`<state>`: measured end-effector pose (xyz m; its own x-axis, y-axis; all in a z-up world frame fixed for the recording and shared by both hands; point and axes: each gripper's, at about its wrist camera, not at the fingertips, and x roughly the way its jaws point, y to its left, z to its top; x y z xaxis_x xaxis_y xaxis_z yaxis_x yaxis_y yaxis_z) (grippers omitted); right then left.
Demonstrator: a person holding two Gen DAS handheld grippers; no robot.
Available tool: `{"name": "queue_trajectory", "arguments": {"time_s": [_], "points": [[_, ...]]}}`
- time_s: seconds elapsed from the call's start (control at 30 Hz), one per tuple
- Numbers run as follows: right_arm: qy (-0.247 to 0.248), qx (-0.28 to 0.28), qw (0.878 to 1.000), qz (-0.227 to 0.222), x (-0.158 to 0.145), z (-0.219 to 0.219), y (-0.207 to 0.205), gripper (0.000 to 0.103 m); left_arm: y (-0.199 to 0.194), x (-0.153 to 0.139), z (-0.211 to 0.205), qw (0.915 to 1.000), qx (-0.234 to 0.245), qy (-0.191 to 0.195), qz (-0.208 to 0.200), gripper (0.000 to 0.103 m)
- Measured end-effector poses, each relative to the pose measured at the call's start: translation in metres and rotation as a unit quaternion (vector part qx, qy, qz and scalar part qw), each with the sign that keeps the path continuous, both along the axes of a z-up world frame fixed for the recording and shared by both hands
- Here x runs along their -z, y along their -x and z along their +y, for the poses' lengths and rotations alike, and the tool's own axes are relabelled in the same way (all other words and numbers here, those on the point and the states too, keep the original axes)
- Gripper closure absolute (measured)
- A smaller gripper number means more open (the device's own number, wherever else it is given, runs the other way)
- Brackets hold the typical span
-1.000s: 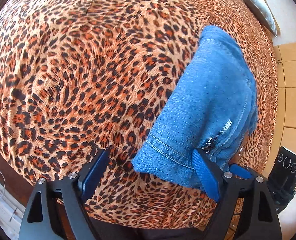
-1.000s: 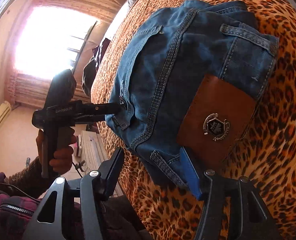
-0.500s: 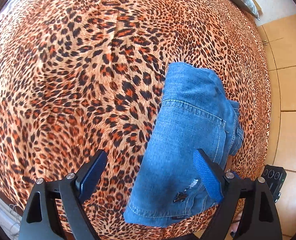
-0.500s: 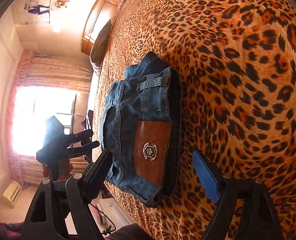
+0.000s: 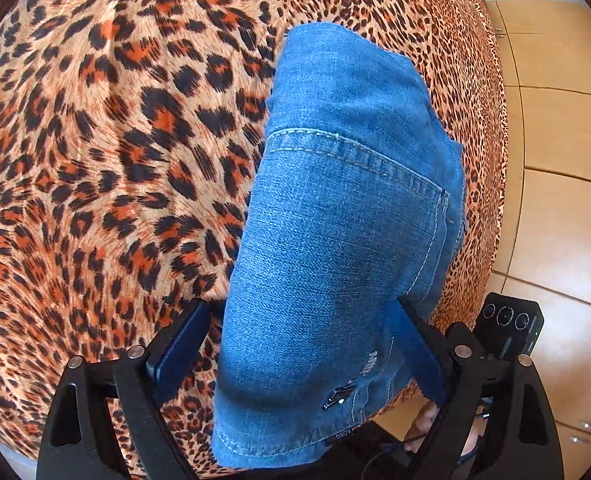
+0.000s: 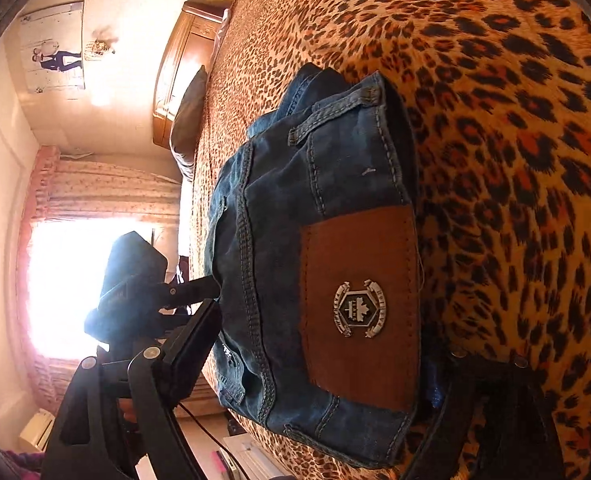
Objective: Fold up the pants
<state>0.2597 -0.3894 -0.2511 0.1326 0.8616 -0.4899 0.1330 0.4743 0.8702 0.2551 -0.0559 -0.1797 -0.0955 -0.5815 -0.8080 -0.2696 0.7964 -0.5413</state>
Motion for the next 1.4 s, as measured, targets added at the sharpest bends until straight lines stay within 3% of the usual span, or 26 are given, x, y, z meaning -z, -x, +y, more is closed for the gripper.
{"name": "queue_trajectory", "arguments": {"time_s": [0.03, 0.1, 0.17, 0.2, 0.27, 0.33, 0.37, 0.43, 0.57, 0.73, 0.83, 0.93, 1.0, 1.07, 1.13, 1.23, 1.4], "points": [[0.001, 0.007, 1.000, 0.004, -0.001, -0.005, 0.002, 0.017, -0.001, 0.000, -0.002, 1.0000, 0.003, 0.004, -0.003, 0.009], [-0.001, 0.003, 1.000, 0.008, -0.003, 0.000, 0.004, 0.018, -0.002, 0.003, -0.010, 0.9991, 0.013, 0.038, 0.009, 0.020], [-0.030, -0.005, 1.000, -0.003, -0.008, 0.000, 0.007, 0.022, -0.004, 0.003, -0.012, 0.9990, 0.022, 0.038, 0.001, 0.020], [-0.023, -0.016, 1.000, -0.015, -0.011, 0.009, 0.002, 0.023, -0.006, 0.002, -0.013, 0.9987, 0.029, 0.042, -0.001, 0.021], [0.044, -0.051, 0.998, -0.018, -0.007, 0.022, -0.003, 0.032, -0.010, 0.003, -0.012, 0.9988, 0.031, 0.038, 0.006, 0.032], [0.056, -0.046, 0.997, -0.013, -0.007, 0.023, -0.006, 0.040, -0.011, -0.001, -0.014, 0.9988, 0.032, 0.036, 0.007, 0.041], [0.057, -0.045, 0.997, -0.014, -0.010, 0.026, -0.008, 0.044, -0.013, -0.006, -0.013, 0.9987, 0.036, 0.034, 0.004, 0.048], [0.053, -0.049, 0.997, -0.025, -0.020, 0.032, -0.010, 0.057, -0.013, -0.021, -0.010, 0.9986, 0.046, 0.027, -0.009, 0.054], [0.040, -0.043, 0.997, -0.048, -0.048, 0.037, -0.011, 0.059, -0.014, -0.061, -0.001, 0.9969, 0.051, 0.012, -0.059, 0.061], [0.022, -0.050, 0.993, -0.105, -0.096, 0.067, -0.026, 0.060, -0.023, -0.118, 0.039, 0.9894, 0.036, 0.002, -0.141, 0.061], [0.023, -0.065, 0.989, -0.129, -0.110, 0.108, -0.045, 0.059, -0.031, -0.131, 0.075, 0.9851, 0.022, -0.030, -0.168, 0.061], [0.040, -0.088, 0.985, -0.143, -0.108, 0.169, -0.061, 0.057, -0.037, -0.119, 0.113, 0.9821, 0.007, -0.076, -0.172, 0.056], [0.054, -0.103, 0.985, -0.129, -0.090, 0.204, -0.070, 0.055, -0.043, -0.093, 0.132, 0.9804, 0.003, -0.124, -0.153, 0.051], [0.097, -0.123, 0.984, -0.086, -0.059, 0.236, -0.075, 0.052, -0.049, -0.051, 0.147, 0.9817, 0.007, -0.166, -0.093, 0.050], [0.155, -0.149, 0.975, -0.053, -0.035, 0.257, -0.068, 0.052, -0.045, -0.018, 0.159, 0.9875, 0.003, -0.152, -0.041, 0.043], [0.149, -0.125, 0.979, -0.069, -0.045, 0.248, -0.056, 0.052, -0.034, -0.026, 0.176, 0.9912, -0.023, -0.116, -0.060, 0.037], [0.152, -0.064, 0.984, -0.062, -0.075, 0.203, -0.035, 0.047, -0.013, -0.057, 0.178, 0.9834, 0.006, -0.135, -0.121, 0.027]]}}
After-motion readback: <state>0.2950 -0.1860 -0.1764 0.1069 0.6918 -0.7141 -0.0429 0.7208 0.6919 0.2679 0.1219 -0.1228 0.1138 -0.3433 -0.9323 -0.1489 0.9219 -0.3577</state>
